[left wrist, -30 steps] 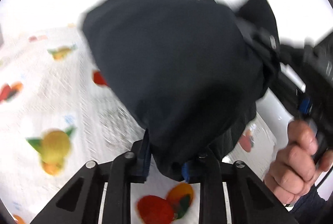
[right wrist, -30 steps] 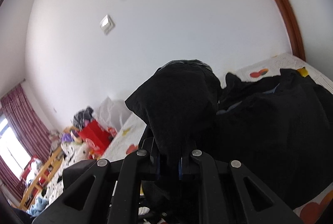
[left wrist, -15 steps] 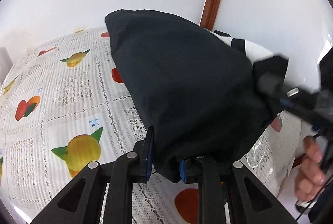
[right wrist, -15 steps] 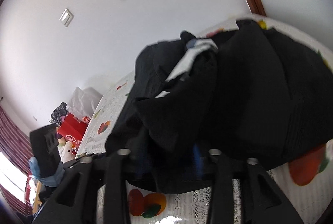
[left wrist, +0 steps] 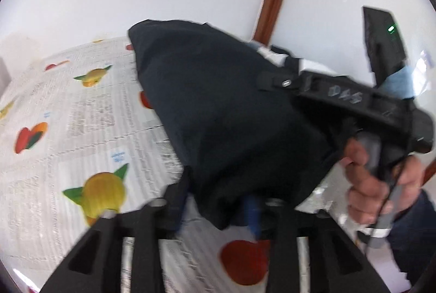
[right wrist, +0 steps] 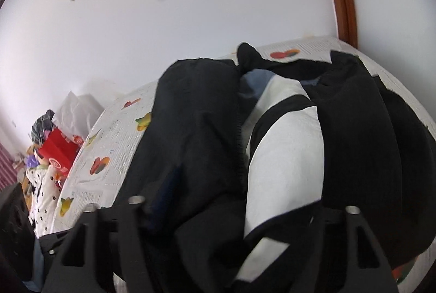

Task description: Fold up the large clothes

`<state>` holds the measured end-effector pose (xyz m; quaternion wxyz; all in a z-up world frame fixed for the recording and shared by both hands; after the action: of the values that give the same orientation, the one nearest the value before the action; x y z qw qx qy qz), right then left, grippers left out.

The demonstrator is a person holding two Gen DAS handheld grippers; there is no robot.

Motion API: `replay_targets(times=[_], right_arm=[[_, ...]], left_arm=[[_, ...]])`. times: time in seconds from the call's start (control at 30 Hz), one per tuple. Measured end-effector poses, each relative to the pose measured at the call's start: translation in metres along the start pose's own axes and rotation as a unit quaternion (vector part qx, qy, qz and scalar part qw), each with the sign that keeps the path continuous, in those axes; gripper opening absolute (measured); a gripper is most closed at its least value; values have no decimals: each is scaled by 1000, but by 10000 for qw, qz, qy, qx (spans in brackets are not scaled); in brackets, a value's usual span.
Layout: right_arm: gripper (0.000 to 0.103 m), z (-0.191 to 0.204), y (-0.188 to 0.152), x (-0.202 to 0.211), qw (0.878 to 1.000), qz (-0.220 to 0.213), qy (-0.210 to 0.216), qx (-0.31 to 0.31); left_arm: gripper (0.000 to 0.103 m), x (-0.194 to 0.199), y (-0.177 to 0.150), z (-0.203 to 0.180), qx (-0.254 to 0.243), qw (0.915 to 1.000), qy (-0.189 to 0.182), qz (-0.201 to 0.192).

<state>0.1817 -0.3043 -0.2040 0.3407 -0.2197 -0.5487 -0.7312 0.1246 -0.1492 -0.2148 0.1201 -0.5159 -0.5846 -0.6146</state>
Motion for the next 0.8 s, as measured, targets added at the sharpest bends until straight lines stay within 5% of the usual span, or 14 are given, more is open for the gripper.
replay_targets(times=[0.03,0.07,0.33,0.5,0.6,0.73,0.8], right_arm=[[42,0,0,0,10000,-17,37,10],[37,0,1,1,10000,-28,79,-3],[21,8,16,27,9970,-360,686,-49],[16,-2,26,83,9862,-1354,949,51],[15,-39,14,106,9817,-1823,557,4],[15,-108,-5,71,9905,-1081,206,-825],[15,-124,-15,59,9901,-884,99,-1090]], left_arm=[[70,2,1,-5,-19,9997,-247,-48],[73,2,1,-10,-71,9994,-338,-79],[73,-32,7,-29,-335,9961,797,193],[74,-47,2,-27,-284,9948,897,391],[74,-50,1,-26,-341,9929,1077,385],[72,-56,2,-27,-407,9930,1021,425],[70,-48,4,-39,-560,9961,653,198]])
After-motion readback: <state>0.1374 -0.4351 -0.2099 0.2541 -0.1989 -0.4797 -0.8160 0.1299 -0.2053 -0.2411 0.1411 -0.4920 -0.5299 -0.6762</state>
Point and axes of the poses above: each gripper's, at about its wrist camera, not at the fingertips, and x roughly against the way its jaws point, z to its left, y to its top, the point moved 5 cm from there along -x, roughly the way its jaws point, and after that the axes turned 8 degrees about z, right-handed, at the moved point
